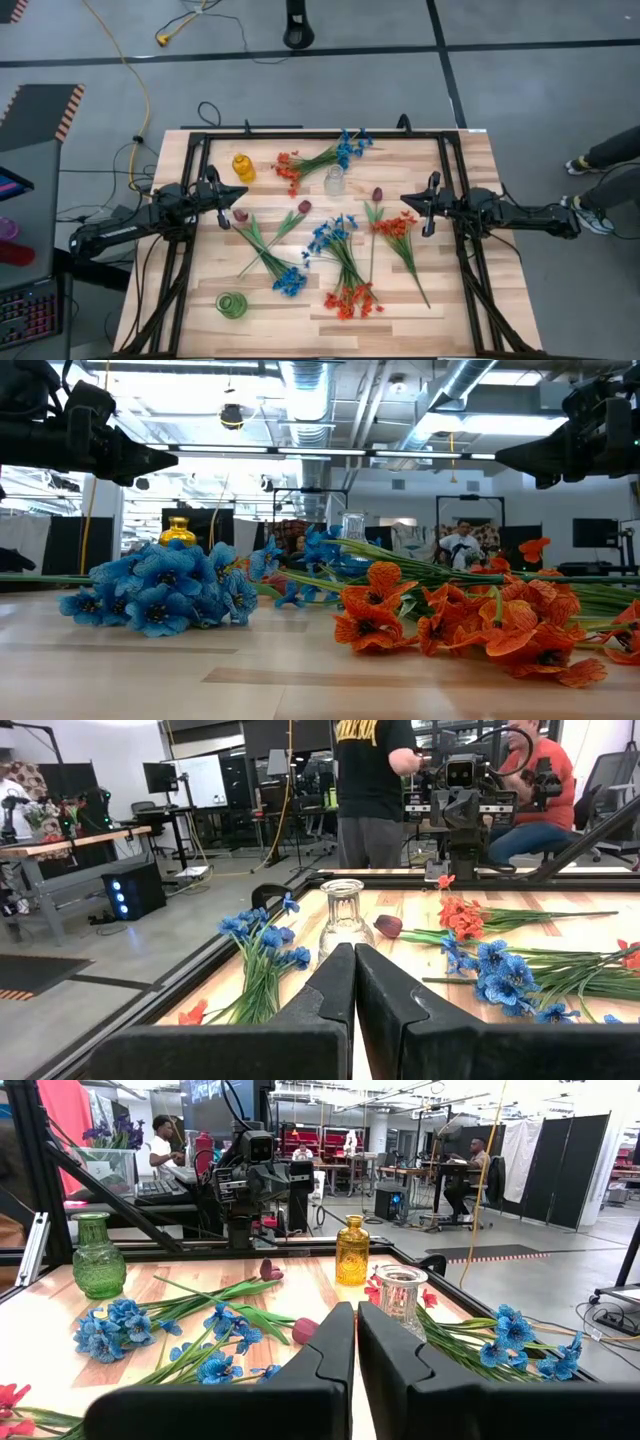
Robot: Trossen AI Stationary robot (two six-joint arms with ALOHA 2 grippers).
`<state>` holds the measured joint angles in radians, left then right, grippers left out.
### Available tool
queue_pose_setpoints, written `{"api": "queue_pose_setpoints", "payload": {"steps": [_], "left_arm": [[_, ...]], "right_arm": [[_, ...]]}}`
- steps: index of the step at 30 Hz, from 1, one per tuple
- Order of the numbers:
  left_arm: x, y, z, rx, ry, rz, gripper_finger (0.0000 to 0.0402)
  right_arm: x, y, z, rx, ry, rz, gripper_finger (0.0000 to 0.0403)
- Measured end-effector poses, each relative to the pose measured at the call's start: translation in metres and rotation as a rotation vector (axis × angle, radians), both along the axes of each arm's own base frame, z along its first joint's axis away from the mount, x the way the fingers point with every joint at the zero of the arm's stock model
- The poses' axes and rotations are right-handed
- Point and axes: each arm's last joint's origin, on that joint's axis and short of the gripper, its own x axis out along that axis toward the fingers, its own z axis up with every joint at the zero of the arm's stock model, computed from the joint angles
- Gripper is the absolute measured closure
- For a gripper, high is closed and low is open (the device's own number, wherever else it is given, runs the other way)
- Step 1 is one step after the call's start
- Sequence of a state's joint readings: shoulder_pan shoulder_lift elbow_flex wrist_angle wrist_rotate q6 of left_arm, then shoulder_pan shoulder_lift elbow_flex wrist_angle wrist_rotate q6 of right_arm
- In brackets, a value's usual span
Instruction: Sort flowers into vase by color
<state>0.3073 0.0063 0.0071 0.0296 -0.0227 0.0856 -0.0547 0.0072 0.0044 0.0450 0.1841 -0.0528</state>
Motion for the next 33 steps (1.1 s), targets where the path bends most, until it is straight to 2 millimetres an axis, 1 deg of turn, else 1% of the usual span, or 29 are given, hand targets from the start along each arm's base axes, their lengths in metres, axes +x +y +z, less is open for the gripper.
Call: {"api": "queue_pose_setpoints", "payload": {"steps": [18, 21, 23, 26, 29, 33], "left_arm": [[0.0, 0.0, 0.001, 0.002, -0.006, 0.001, 0.0401], [0.0, 0.0, 0.001, 0.002, -0.006, 0.001, 0.0401], [0.0, 0.0, 0.001, 0.002, -0.006, 0.001, 0.0401], [0.0, 0.0, 0.001, 0.002, -0.006, 0.002, 0.0401], [0.0, 0.0, 0.001, 0.002, -0.006, 0.003, 0.0396], [0.0, 0.001, 0.0, -0.008, -0.009, 0.025, 0.0374]], "right_arm": [[0.0, 0.0, 0.002, 0.0, -0.02, -0.001, 0.0355], [-0.001, 0.0, 0.005, 0.065, -0.039, 0.004, 0.0345], [-0.002, 0.0, 0.012, 0.12, -0.076, 0.008, 0.033], [-0.004, 0.0, 0.021, 0.128, -0.106, 0.011, 0.0292], [-0.006, 0.0, 0.028, 0.126, -0.124, 0.012, 0.0237], [-0.012, 0.001, 0.044, 0.133, -0.141, 0.013, 0.0152]]}}
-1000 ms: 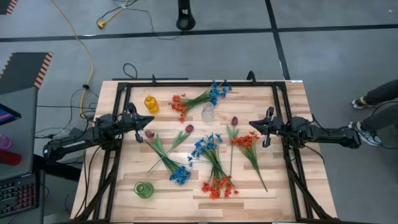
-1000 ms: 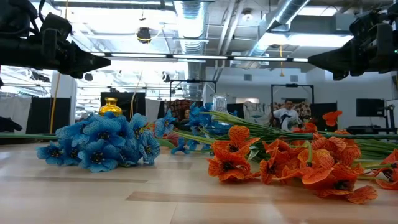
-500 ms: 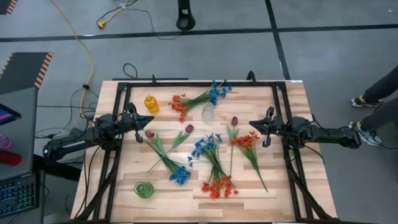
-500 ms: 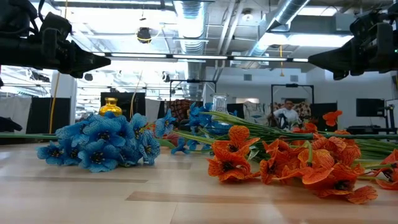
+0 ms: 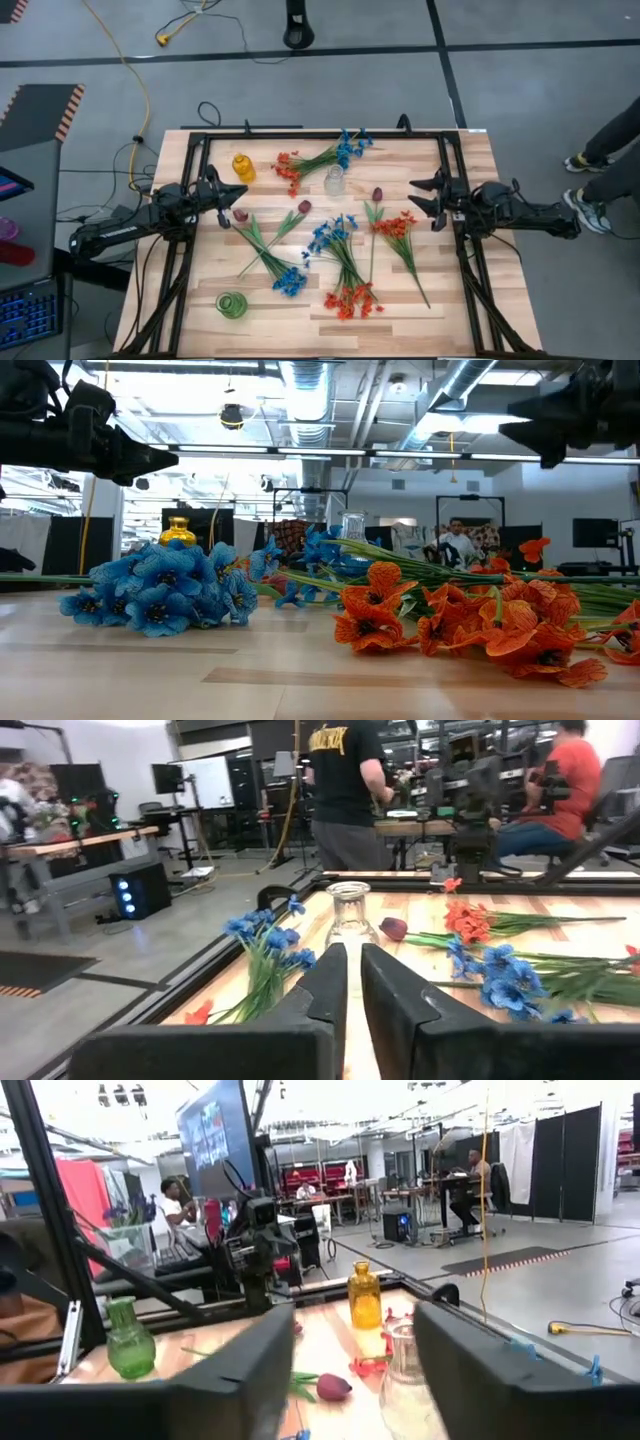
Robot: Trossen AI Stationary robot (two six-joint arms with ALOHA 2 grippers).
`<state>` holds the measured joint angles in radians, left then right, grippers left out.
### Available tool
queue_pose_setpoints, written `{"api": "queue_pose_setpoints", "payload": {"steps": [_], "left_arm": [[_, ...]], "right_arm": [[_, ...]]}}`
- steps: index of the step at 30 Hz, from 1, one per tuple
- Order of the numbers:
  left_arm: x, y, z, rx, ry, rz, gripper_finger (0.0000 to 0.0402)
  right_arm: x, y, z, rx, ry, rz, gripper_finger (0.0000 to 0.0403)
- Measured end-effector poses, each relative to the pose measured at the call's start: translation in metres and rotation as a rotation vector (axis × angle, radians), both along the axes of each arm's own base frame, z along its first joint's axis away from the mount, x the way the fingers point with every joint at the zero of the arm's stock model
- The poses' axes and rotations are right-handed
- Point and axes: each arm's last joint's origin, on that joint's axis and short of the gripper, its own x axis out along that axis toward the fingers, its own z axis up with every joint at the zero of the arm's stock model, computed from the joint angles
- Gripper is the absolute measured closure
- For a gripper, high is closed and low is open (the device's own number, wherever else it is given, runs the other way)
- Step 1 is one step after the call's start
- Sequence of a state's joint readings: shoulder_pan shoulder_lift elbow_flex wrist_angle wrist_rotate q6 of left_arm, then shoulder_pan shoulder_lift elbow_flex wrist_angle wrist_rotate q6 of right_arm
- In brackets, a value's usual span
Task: Sort flowers into vase by color
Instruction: Put the right orange flowers into the transparent vase
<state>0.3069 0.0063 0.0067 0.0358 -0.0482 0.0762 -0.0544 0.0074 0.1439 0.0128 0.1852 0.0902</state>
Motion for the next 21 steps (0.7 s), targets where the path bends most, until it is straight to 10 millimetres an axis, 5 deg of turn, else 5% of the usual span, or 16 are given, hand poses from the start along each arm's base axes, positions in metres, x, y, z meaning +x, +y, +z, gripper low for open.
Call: {"api": "queue_pose_setpoints", "payload": {"steps": [7, 21], "left_arm": [[-0.001, 0.001, 0.001, -0.008, -0.01, 0.045, 0.0322], [0.0, 0.001, 0.001, -0.033, -0.02, 0.038, 0.0285]], "right_arm": [[-0.009, 0.001, 0.022, 0.131, 0.094, 0.014, 0.0073], [0.027, 0.008, 0.042, 0.447, 0.581, -0.001, 0.0076]]}}
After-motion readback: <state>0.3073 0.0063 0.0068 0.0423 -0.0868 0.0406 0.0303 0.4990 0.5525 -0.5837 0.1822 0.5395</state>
